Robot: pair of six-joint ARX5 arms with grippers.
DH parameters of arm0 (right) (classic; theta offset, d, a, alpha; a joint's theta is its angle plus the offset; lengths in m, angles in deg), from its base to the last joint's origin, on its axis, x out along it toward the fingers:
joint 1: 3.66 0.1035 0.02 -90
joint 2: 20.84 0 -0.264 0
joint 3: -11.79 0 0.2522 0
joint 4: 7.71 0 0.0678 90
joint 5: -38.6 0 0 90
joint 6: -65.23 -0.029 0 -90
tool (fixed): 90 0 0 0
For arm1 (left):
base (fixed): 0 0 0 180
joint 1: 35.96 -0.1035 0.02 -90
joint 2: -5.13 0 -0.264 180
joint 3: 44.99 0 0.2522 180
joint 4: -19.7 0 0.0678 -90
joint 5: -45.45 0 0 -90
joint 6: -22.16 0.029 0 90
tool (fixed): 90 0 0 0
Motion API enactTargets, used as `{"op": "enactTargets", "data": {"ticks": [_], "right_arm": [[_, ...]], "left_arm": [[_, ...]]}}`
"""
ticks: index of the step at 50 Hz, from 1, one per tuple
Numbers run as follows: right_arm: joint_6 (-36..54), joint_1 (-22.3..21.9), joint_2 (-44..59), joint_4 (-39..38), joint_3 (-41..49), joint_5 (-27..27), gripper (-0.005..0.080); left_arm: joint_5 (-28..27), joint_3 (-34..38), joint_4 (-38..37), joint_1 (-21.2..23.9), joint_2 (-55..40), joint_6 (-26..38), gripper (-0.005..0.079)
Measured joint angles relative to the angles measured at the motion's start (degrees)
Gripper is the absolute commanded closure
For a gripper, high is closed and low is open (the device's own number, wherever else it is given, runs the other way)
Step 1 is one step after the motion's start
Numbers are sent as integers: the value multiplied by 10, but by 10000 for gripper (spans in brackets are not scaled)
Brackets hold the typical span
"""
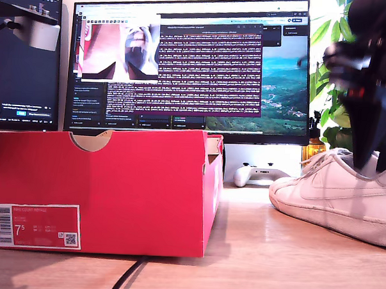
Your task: Pack the white shoes by picking the first shoe and placing it inside the red shoebox, left side, then picking and rotating the second shoe and placing it in the shoebox
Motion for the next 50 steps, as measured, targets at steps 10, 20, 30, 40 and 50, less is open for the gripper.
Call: {"op": "enactTargets", "data": {"ticks": [10,20,30,40,50], "right_arm": [[0,2,28,-5,0,0,473],[1,4,38,-13,0,5,664],[-10,8,38,-23,0,21,765],[-57,27,38,-22,-7,42,765],[-112,67,39,10,-79,56,765]], "left_arm": [[0,0,0,0,0,0,762],[0,0,0,0,0,0,762],[0,0,0,0,0,0,762],[0,0,0,0,0,0,762],[0,0,0,0,0,0,762]]}}
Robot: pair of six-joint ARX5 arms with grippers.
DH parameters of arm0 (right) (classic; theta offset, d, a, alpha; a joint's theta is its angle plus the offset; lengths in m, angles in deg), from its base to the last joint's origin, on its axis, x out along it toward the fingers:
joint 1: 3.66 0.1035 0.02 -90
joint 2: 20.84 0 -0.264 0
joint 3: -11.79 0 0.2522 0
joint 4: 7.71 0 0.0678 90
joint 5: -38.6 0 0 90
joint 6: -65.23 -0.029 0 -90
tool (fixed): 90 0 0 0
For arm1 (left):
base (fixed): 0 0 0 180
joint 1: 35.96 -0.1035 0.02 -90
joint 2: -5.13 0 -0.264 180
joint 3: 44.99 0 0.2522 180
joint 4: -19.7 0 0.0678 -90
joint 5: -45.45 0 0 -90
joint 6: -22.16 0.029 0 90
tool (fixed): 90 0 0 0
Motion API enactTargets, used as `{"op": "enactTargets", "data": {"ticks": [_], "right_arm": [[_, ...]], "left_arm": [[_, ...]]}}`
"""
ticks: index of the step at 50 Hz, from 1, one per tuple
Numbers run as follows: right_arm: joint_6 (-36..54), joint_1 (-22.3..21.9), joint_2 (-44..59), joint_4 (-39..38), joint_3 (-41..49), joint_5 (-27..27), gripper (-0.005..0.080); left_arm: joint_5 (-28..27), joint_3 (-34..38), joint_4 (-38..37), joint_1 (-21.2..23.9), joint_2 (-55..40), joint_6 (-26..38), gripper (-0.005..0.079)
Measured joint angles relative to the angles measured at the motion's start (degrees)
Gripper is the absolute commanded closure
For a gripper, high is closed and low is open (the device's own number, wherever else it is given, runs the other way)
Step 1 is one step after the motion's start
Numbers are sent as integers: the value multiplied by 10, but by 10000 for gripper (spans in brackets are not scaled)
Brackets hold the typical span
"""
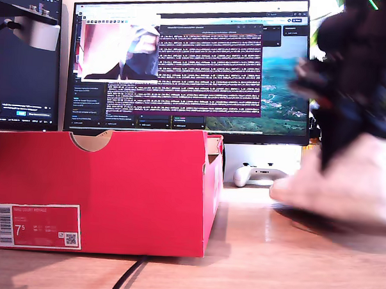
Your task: Pack the white shoes by picking the first shoe and placing it inside the red shoebox, left side, then picking and rotating the second shoe and placing it in the shoebox
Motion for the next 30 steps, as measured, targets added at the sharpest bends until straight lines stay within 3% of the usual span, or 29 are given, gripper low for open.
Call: {"op": "enactTargets", "data": {"ticks": [14,30], "right_arm": [[-84,34,0,49,-120,5,765],[-202,74,0,41,-193,20,765]], "left_arm": [[0,0,-1,0,0,0,762],[0,0,-1,0,0,0,762]]}}
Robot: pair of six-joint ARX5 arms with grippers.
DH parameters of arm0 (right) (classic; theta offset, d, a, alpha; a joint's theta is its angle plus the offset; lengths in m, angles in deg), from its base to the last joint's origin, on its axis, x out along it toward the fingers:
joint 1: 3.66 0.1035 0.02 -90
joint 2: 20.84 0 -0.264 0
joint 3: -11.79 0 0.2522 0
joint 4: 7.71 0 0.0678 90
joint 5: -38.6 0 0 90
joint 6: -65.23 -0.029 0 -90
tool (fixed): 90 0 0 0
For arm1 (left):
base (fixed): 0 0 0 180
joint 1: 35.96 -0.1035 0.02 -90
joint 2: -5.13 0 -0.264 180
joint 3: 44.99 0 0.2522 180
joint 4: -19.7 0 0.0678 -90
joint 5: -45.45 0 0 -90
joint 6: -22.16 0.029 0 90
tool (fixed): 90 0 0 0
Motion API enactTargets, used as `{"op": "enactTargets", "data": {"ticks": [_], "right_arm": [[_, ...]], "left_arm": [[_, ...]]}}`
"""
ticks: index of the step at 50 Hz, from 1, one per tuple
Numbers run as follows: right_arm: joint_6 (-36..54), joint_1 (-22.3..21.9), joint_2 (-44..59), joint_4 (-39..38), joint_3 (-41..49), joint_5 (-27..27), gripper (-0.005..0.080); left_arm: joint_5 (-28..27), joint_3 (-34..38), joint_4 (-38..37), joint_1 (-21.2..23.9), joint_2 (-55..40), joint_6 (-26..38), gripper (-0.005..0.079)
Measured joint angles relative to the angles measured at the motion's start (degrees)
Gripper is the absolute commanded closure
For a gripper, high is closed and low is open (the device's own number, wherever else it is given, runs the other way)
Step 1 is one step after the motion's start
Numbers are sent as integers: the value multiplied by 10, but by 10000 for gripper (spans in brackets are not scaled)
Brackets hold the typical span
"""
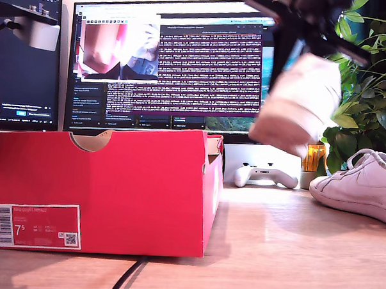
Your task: Pack the white shoes by picking the first shoe and placing it inside the red shoebox, left side, then picking and rotating the second shoe and placing it in the shoebox
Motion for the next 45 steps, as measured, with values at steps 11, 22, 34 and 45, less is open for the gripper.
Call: {"op": "enactTargets", "data": {"ticks": [11,22,34,45], "right_arm": [[-95,76,0,-94,-31,24,765],[-144,148,0,-158,-31,24,765],[-163,171,30,-198,-31,23,765],[-165,174,104,-211,-31,23,765]], "left_arm": [[0,0,0,0,0,0,762],[0,0,0,0,0,0,762],[0,0,0,0,0,0,762],[0,0,1,0,0,0,762]]}}
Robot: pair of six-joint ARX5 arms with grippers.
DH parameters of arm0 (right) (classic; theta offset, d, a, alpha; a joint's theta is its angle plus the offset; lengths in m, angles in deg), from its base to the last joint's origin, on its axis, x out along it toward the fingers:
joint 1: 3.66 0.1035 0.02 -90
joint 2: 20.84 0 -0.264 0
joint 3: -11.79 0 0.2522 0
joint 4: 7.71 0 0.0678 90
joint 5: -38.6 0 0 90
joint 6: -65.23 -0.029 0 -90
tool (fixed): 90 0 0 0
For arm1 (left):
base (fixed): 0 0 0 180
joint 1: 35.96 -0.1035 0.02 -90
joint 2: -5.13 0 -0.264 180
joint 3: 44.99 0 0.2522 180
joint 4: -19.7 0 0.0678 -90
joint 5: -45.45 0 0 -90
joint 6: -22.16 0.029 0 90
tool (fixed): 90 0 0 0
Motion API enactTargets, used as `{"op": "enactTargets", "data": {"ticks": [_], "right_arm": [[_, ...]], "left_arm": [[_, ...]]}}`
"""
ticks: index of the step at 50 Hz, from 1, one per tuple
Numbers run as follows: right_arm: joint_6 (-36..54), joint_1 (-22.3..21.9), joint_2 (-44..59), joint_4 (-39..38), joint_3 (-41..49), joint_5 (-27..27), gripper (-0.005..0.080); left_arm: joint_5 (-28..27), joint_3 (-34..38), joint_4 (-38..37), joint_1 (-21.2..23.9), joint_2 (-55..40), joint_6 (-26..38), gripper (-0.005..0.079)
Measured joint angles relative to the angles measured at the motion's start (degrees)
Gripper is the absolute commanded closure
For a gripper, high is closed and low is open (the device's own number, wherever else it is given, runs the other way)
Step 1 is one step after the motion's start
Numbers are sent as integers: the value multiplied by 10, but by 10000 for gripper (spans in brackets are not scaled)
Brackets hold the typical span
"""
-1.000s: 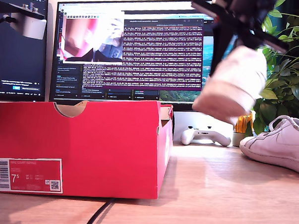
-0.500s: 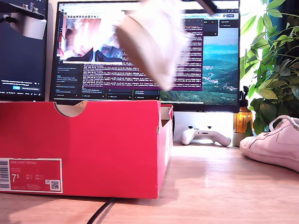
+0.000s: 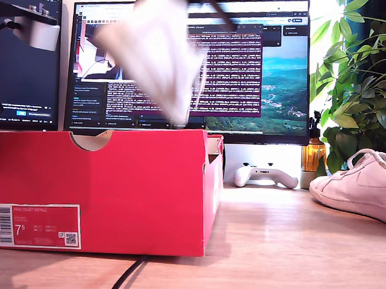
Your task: Pack the white shoes by picking the first shoe and placing it inside the red shoebox, left side, then picking and rotating the second shoe and placing it in the shoebox
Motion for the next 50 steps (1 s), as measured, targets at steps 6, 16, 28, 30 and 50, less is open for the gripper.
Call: {"op": "enactTargets", "data": {"ticks": [6,16,28,30,50], "right_arm": [[0,0,19,-10,0,0,765],[0,5,20,-32,0,0,765],[0,19,30,-43,0,-3,765],[0,19,33,-43,0,-7,765],[5,19,79,-45,0,-44,765]], "left_arm": [[0,0,3,0,0,0,762],[-4,0,9,0,0,0,762],[-9,0,10,0,0,0,762],[-9,0,10,0,0,0,762],[-9,0,9,0,0,0,762]]}}
